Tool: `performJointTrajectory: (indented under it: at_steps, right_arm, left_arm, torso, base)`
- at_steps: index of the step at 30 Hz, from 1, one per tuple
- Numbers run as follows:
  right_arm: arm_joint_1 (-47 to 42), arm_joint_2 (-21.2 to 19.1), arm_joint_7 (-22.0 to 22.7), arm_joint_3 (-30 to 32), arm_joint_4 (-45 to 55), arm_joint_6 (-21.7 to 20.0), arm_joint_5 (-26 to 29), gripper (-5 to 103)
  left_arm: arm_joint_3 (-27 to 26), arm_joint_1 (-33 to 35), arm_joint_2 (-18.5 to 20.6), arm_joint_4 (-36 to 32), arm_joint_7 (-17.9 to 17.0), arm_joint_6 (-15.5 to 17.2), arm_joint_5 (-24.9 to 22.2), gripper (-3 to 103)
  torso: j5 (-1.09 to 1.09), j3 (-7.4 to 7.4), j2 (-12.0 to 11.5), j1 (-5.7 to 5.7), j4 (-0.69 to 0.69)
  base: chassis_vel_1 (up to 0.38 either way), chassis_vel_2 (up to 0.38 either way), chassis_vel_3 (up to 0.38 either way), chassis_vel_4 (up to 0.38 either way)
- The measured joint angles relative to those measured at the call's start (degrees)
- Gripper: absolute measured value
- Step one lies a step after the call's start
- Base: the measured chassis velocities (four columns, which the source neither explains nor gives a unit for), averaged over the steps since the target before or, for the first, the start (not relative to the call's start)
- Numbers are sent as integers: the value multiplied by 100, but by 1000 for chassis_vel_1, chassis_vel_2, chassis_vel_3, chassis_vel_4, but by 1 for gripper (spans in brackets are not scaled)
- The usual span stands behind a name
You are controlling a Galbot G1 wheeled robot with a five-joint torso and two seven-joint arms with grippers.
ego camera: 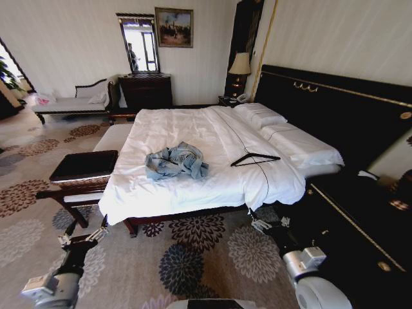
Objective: Pick up the clothes from the bed and hang them on the clothes hanger.
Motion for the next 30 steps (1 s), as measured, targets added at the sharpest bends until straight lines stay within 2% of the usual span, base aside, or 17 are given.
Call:
performJointTrajectory:
  at_steps: [30]
  right_arm:
    - [-38,73,-40,-91,-34,-14,-183,100]
  left_arm:
    - [21,-22,-1,109,-41,15,-4,100]
  torso:
    - [0,0,0,0,0]
  base:
    - [-77,78,79,-79]
